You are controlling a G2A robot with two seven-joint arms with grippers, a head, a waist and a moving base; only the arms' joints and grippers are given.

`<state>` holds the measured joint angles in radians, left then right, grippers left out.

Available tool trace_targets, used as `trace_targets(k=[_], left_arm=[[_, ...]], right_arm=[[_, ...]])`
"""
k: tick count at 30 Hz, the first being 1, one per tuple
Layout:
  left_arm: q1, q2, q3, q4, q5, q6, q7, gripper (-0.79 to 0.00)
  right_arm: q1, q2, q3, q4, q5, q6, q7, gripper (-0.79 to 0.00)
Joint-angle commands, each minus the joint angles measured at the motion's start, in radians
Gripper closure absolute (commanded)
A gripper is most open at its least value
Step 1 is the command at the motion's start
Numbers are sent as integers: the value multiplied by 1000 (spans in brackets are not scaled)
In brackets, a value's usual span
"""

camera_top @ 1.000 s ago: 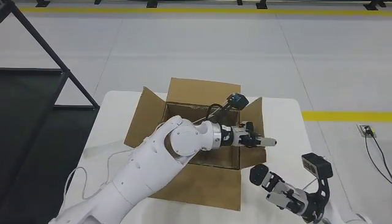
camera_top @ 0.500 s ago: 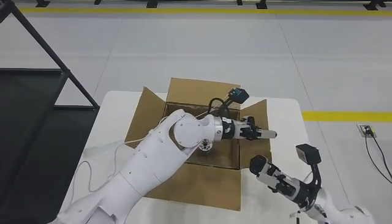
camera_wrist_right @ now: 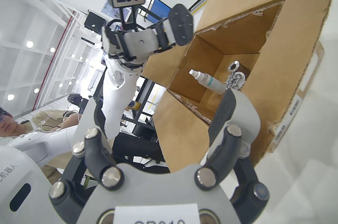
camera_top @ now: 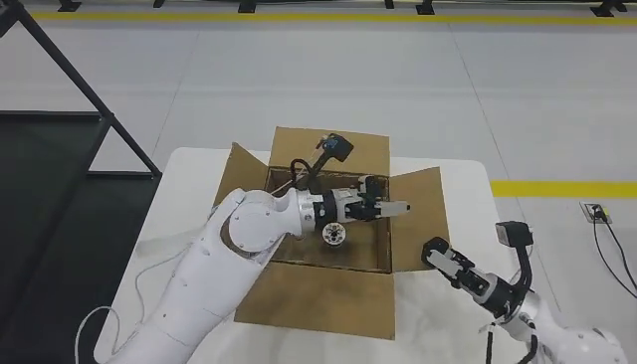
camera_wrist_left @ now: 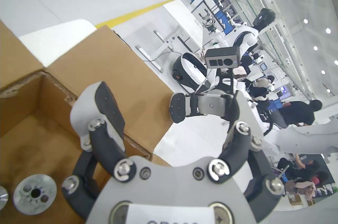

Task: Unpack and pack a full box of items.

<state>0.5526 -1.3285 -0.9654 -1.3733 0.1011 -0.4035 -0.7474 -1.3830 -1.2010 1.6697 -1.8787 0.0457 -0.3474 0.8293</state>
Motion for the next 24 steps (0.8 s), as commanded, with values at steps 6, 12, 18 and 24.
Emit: trace_targets(k=[6, 12, 18, 24], left_arm=[[200, 60, -244, -239, 47, 16, 27, -785], [260, 75, -310, -293, 52, 24, 14, -785], [260, 75, -310, -293, 52, 24, 14, -785], [325, 84, -348, -307, 117, 57, 97, -785]], right_arm=[[7, 7, -7, -14, -23, 79, -14, -785], [7, 7, -7, -14, -23, 79, -14, -785], [7, 7, -7, -14, -23, 79, -14, -785], [68, 8, -82, -13, -43, 121, -19, -785]])
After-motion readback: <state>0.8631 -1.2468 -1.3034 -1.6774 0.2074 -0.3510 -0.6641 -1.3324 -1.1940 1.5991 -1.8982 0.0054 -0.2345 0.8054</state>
